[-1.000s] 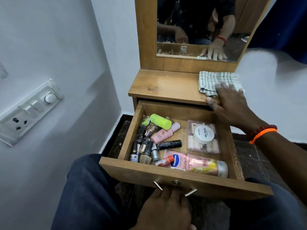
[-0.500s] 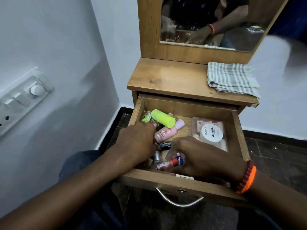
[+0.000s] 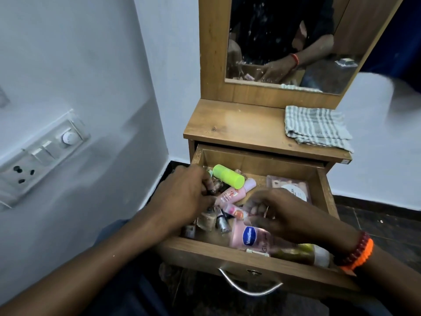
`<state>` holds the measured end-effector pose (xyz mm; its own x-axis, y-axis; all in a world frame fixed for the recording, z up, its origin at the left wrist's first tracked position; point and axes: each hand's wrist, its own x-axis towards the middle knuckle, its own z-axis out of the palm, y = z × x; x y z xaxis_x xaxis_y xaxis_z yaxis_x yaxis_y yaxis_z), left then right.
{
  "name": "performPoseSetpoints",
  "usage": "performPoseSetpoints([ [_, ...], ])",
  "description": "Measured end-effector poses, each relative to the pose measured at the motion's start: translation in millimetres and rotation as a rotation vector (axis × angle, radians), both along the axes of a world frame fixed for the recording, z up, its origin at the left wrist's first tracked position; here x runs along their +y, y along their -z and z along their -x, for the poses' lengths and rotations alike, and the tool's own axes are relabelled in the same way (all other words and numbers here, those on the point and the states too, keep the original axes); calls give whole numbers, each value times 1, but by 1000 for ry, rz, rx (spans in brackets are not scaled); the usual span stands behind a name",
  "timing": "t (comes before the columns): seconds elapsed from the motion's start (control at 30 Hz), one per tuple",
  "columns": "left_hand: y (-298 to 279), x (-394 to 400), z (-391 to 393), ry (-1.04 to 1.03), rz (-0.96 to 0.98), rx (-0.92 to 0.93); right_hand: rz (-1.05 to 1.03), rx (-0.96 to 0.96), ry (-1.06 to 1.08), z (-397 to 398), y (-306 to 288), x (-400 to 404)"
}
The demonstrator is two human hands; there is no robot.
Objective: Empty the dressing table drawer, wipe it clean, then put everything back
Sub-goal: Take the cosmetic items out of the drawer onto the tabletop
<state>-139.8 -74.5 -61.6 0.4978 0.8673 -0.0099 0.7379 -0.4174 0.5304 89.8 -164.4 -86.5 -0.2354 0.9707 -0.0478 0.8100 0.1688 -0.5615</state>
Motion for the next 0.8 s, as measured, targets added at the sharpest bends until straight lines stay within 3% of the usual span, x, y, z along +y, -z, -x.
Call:
performPoseSetpoints([
  [0.17,-53,30,0,-41,-140,-237,-118,337,139,-3,-29,27],
  [0.33,-102,93,-23,-63,-286,-325,-319,443,359,1,-52,107],
  [0.57,-96,199,-71,-180,-442,-323,-383,358,558,3,-51,219],
  [0.8,-60,242,-88,-239,-473,-264,-477,247,649,4,-31,261],
])
